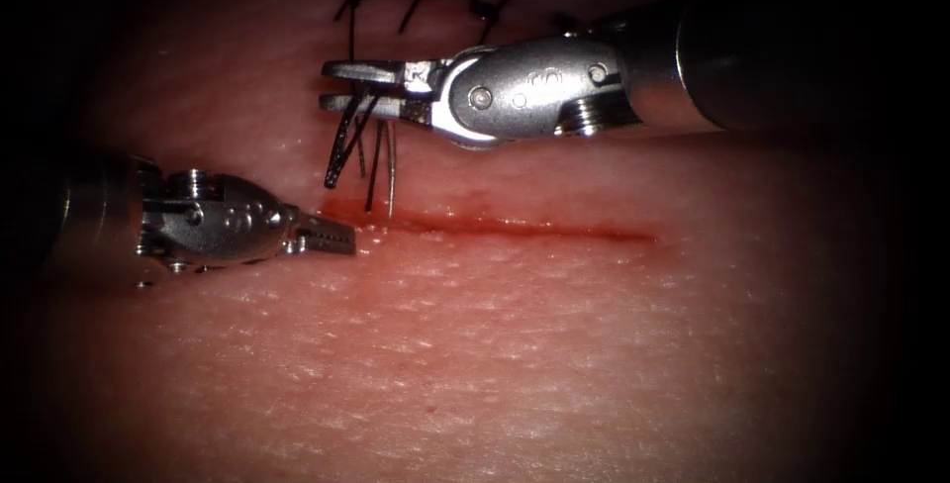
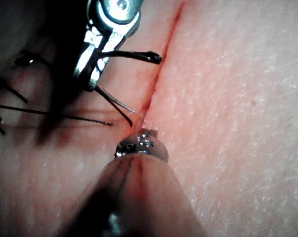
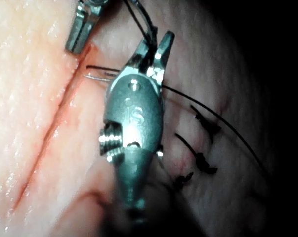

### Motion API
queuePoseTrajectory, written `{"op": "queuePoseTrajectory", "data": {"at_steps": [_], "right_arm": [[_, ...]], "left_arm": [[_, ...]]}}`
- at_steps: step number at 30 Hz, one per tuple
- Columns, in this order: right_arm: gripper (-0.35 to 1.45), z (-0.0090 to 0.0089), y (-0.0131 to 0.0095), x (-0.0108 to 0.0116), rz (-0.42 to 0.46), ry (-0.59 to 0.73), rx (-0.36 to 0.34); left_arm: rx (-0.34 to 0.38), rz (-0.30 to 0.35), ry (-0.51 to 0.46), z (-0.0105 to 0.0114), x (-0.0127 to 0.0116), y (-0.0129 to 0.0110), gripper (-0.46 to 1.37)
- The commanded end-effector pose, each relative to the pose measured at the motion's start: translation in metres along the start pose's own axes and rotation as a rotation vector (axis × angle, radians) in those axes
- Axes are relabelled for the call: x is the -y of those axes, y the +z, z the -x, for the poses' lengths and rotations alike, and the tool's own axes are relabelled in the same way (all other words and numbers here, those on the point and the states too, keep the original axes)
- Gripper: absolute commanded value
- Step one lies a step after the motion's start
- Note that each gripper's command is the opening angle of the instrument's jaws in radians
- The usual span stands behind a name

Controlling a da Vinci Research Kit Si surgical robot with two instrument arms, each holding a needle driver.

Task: Wound Closure
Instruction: Regrasp the needle with the right tool, then open the incision with the left jaws.

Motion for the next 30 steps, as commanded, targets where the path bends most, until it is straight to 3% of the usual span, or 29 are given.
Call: {"op": "queuePoseTrajectory", "data": {"at_steps": [1,11,20,22,25,30], "right_arm": [[-0.35,-0.0001,0.0000,-0.0001,0.011,0.001,-0.005],[-0.35,-0.0012,0.0000,0.0007,0.020,0.009,-0.025],[-0.35,-0.0014,-0.0003,0.0018,0.028,0.004,-0.025],[-0.35,-0.0012,-0.0004,0.0022,0.031,-0.003,-0.021],[-0.35,-0.0008,-0.0004,0.0028,0.038,-0.012,-0.024],[-0.35,0.0002,-0.0001,0.0037,0.054,-0.032,-0.027]], "left_arm": [[0.005,0.000,0.003,0.0000,0.0001,0.0001,-0.25],[0.132,-0.014,0.025,0.0011,0.0015,0.0021,-0.27],[0.287,0.021,0.052,0.0024,0.0021,0.0038,-0.20],[0.352,0.023,0.062,0.0026,0.0023,0.0040,-0.18],[0.398,0.020,0.080,0.0027,0.0023,0.0041,-0.08],[0.455,0.024,0.083,0.0027,0.0022,0.0040,0.37]]}}
